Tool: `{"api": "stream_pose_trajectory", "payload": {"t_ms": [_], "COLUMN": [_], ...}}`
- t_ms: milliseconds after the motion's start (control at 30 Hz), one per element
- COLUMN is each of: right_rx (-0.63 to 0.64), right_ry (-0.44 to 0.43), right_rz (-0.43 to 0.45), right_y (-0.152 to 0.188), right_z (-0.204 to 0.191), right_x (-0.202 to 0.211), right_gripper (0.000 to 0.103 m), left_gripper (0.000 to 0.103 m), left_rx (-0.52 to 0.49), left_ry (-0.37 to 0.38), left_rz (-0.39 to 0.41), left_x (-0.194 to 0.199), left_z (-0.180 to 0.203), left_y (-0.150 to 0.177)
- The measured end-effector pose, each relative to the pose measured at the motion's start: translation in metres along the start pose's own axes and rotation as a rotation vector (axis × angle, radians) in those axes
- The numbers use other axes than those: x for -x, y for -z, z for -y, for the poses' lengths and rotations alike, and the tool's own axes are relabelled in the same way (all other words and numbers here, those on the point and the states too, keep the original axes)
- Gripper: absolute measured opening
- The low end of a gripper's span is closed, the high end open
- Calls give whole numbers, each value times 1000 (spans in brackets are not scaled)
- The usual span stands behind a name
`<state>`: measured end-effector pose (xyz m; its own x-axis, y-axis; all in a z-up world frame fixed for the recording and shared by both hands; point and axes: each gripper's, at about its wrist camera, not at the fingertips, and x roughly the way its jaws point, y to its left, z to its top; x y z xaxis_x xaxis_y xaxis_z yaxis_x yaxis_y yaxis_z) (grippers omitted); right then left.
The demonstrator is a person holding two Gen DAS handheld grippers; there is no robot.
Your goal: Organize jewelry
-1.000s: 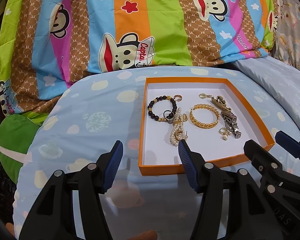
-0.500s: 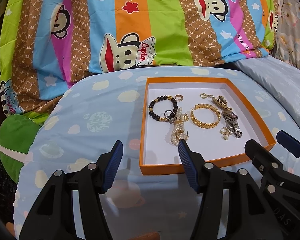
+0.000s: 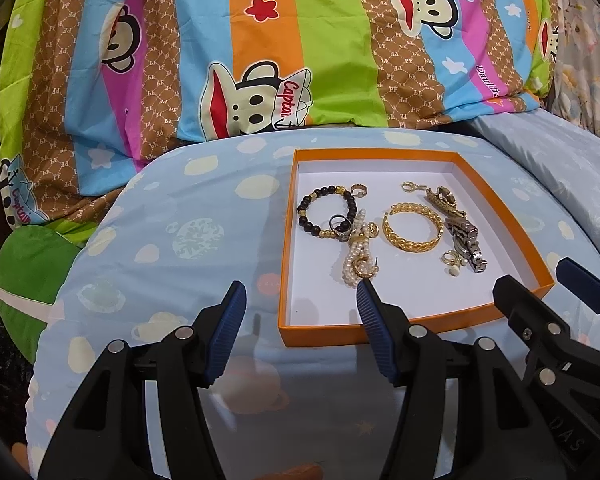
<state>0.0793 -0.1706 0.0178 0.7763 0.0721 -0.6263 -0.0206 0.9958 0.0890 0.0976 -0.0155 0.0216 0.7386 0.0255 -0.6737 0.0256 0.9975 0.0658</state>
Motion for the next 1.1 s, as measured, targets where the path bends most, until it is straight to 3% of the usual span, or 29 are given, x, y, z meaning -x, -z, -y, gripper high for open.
{"api": "stream_pose_trajectory", "payload": {"t_ms": [1100], "right_rx": [3], "right_ry": [12], "right_rz": [3], "right_y": [1], "right_z": [1], "right_x": [-1], "right_gripper": [77], "left_gripper": [55], "left_rx": [1], "left_ry": [-6], "left_rz": [-15], "left_x": [-5], "left_z": [-1], "left_y": [1]}}
